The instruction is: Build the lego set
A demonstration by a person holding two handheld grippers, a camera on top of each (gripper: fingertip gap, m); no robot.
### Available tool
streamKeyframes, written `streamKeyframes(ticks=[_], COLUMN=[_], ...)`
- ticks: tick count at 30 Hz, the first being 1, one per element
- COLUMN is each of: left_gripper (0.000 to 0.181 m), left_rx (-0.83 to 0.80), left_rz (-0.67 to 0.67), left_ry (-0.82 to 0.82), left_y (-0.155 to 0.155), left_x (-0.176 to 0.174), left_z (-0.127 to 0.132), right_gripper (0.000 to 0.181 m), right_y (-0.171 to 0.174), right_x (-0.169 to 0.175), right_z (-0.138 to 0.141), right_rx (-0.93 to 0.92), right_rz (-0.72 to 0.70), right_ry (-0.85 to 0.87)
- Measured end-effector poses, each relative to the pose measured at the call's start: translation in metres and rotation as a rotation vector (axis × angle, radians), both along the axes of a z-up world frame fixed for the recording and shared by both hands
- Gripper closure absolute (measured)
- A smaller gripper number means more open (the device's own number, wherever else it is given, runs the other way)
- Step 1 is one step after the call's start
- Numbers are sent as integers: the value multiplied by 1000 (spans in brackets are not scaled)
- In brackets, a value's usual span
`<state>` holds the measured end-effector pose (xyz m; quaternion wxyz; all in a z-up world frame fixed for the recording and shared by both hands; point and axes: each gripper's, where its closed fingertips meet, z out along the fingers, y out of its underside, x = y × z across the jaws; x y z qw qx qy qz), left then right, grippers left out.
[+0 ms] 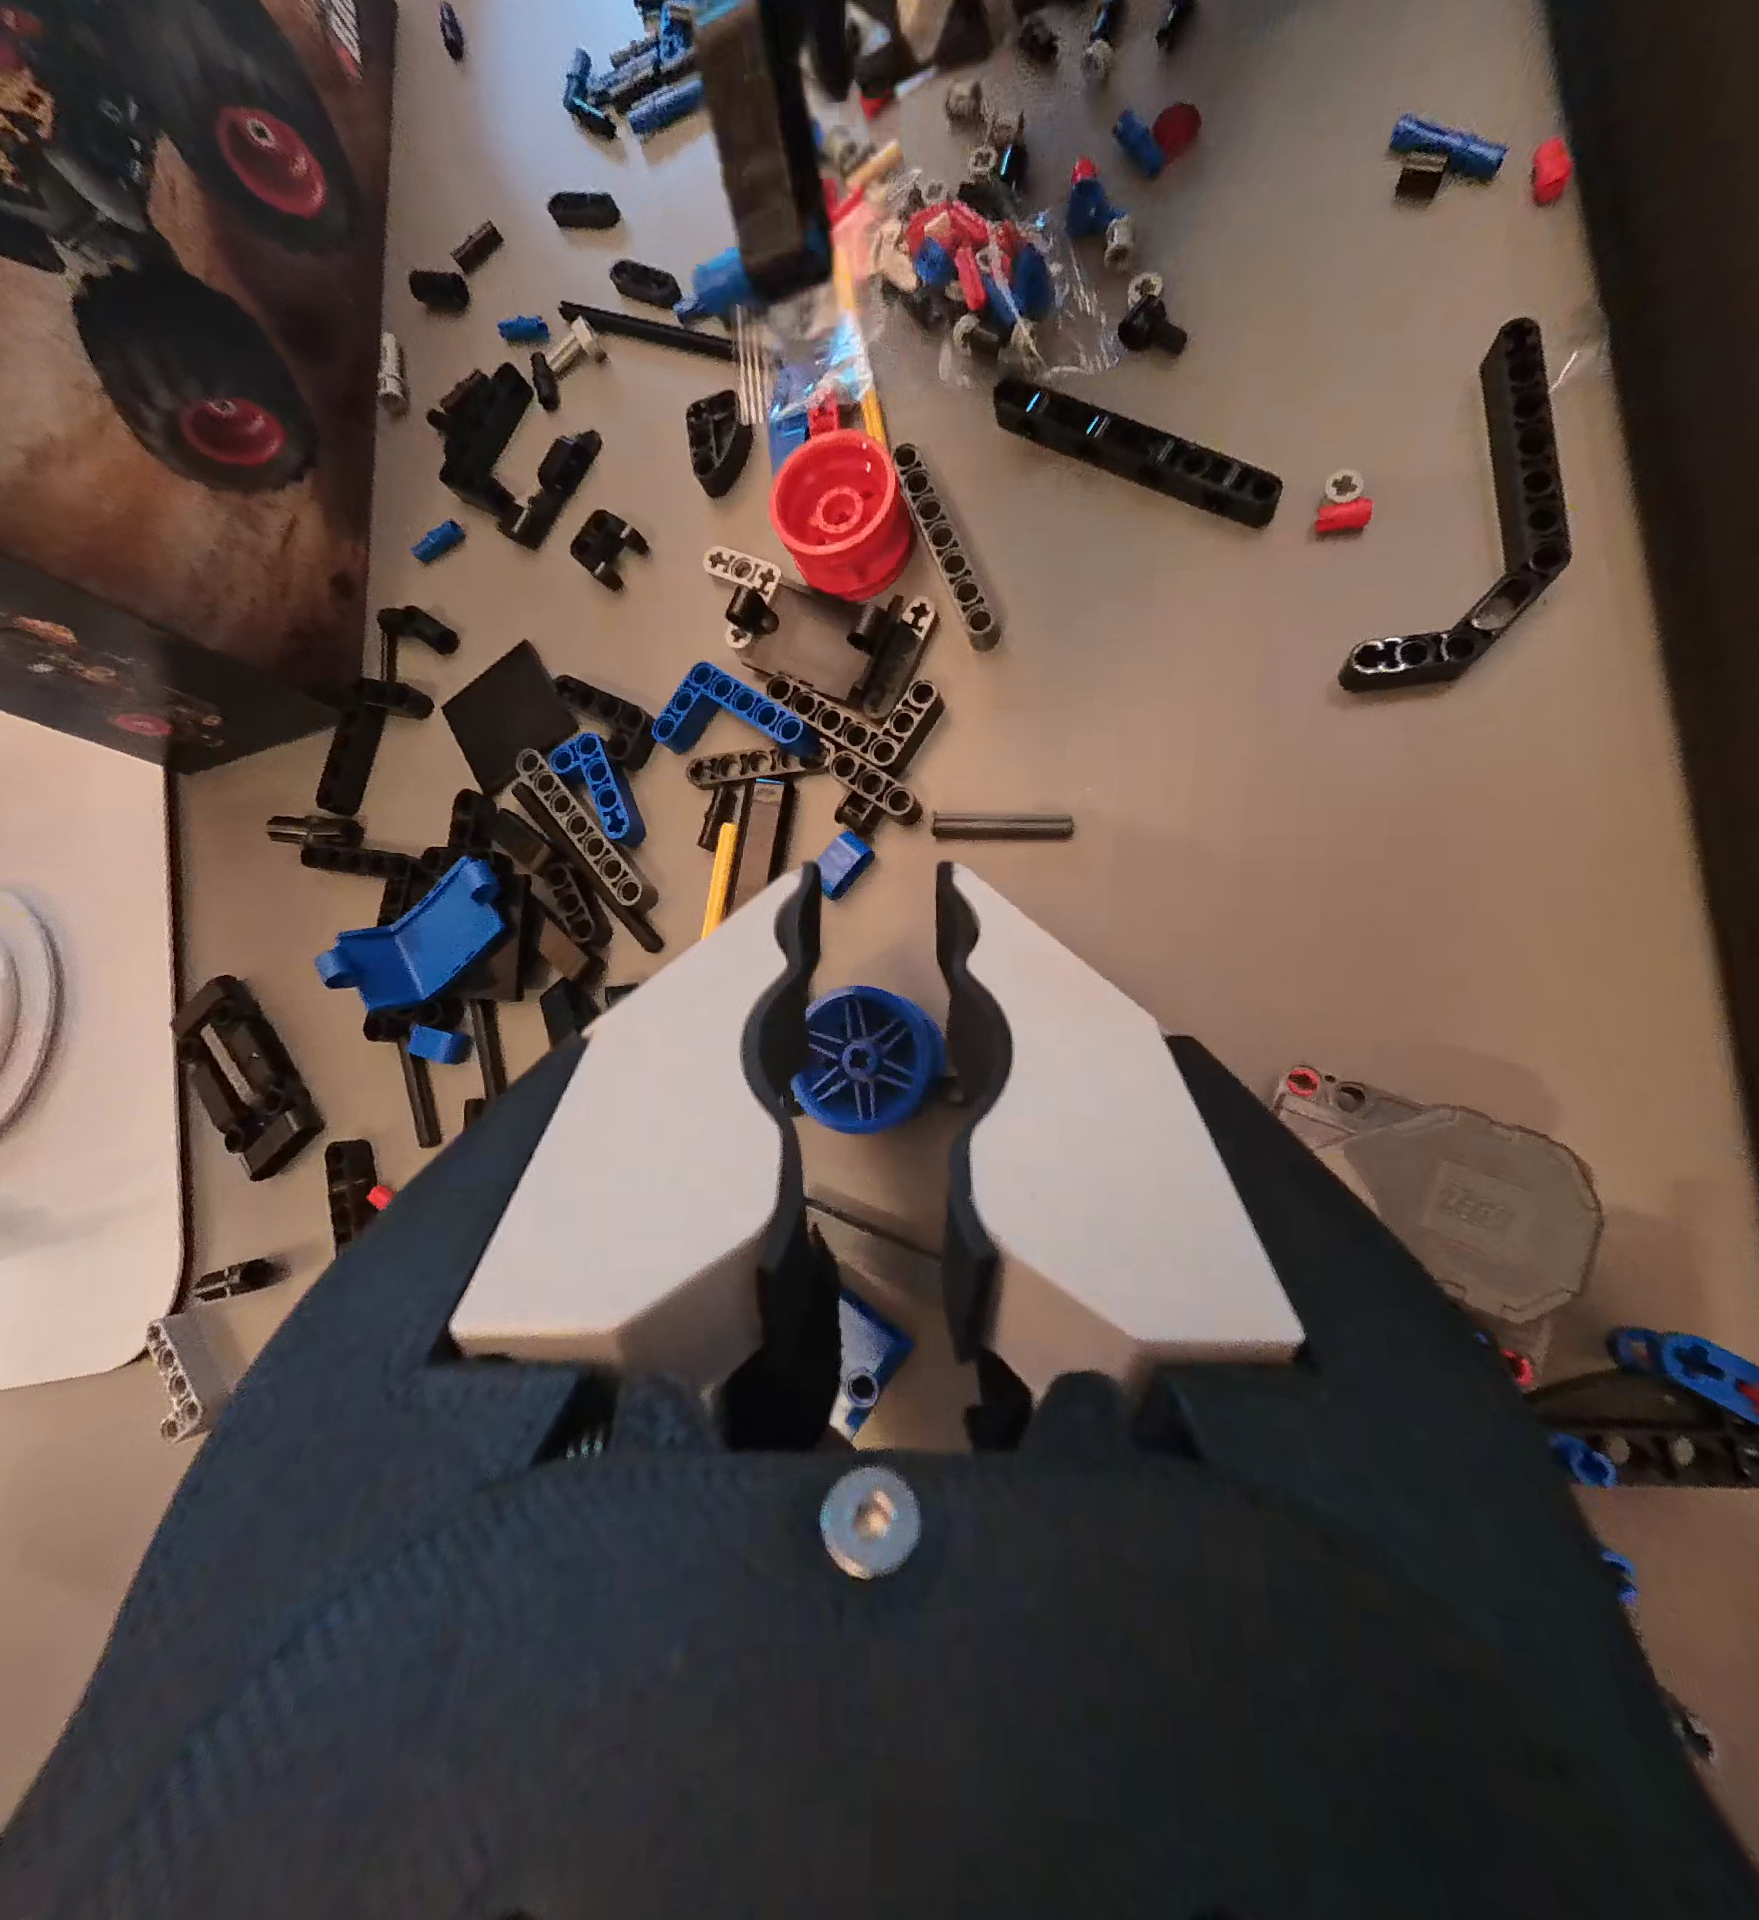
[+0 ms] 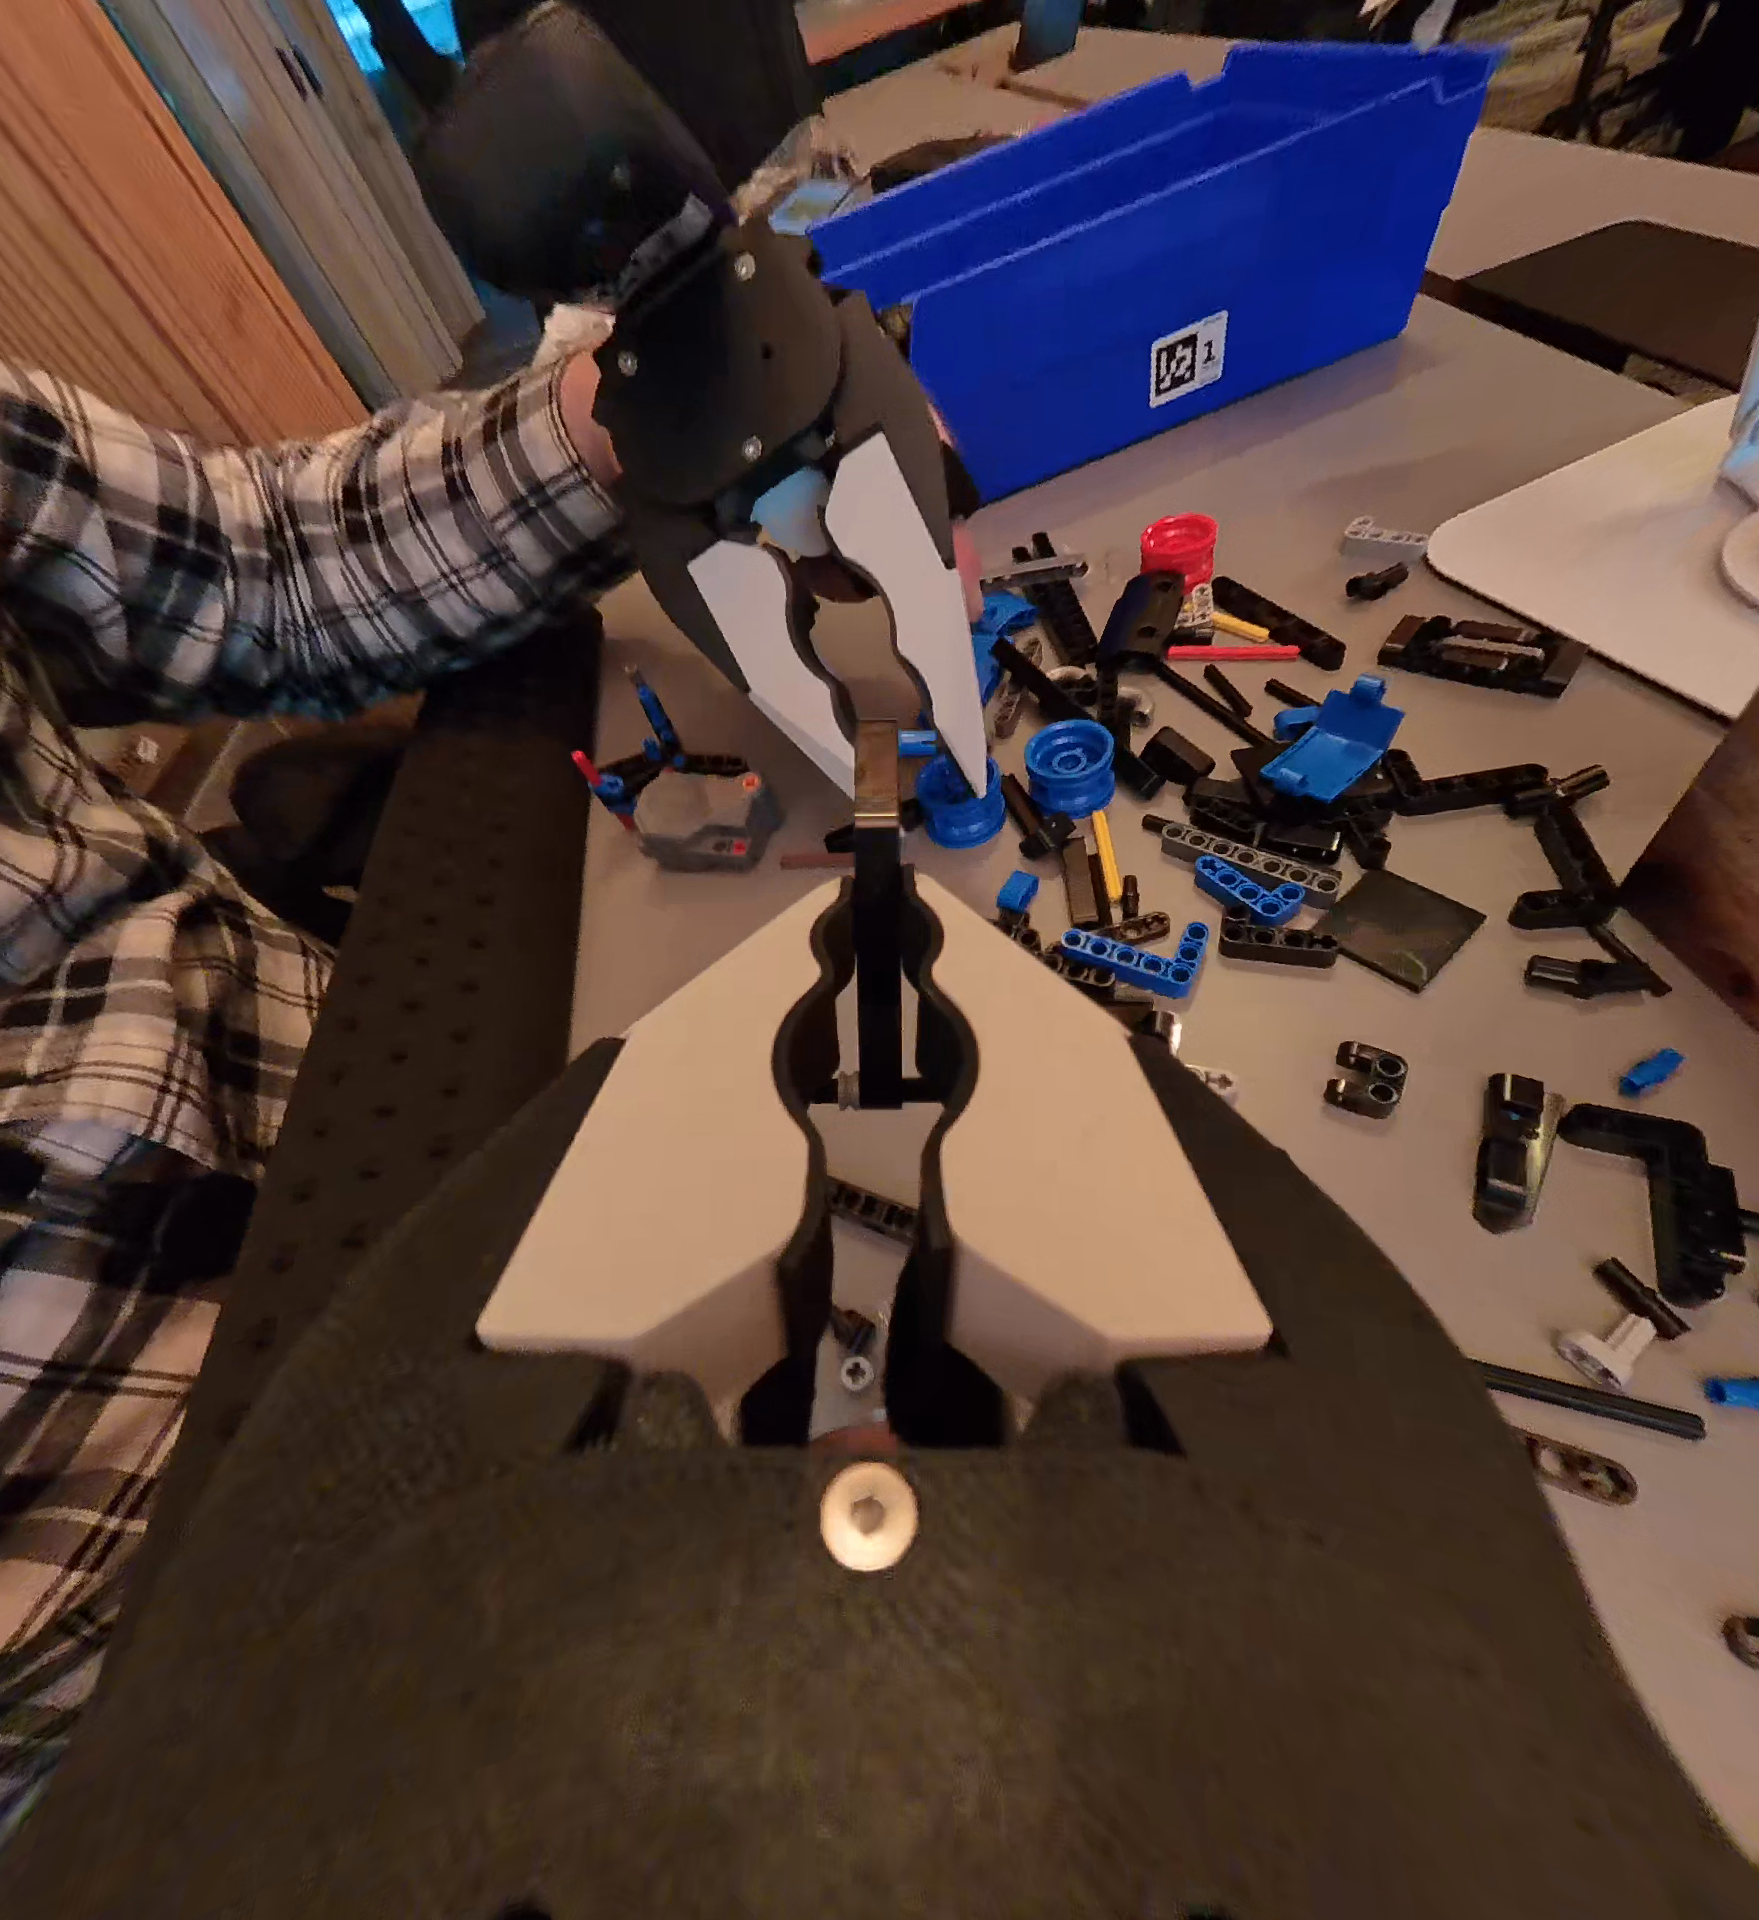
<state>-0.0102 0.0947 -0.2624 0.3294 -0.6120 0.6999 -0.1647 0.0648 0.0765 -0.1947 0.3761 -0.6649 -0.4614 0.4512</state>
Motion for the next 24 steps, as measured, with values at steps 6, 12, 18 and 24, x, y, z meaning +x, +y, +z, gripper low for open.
streamKeyframes(ticks=[6,12,18,24], left_gripper=[161,161,157,151], left_rx=[13,28,91,238], left_rz=[6,7,8,-21], left_ry=[-18,-49,-134,-249], left_y=[3,3,3,-8], left_x=[-1,3,13,36], left_z=[3,8,28,68], right_gripper=[176,176,176,176], right_y=[2,1,5,1], right_x=[1,2,2,-10], right_z=[7,12,11,-3], right_rx=[-21,-26,-4,139], right_rz=[-1,3,-20,-31], right_ry=[51,83,67,-92])
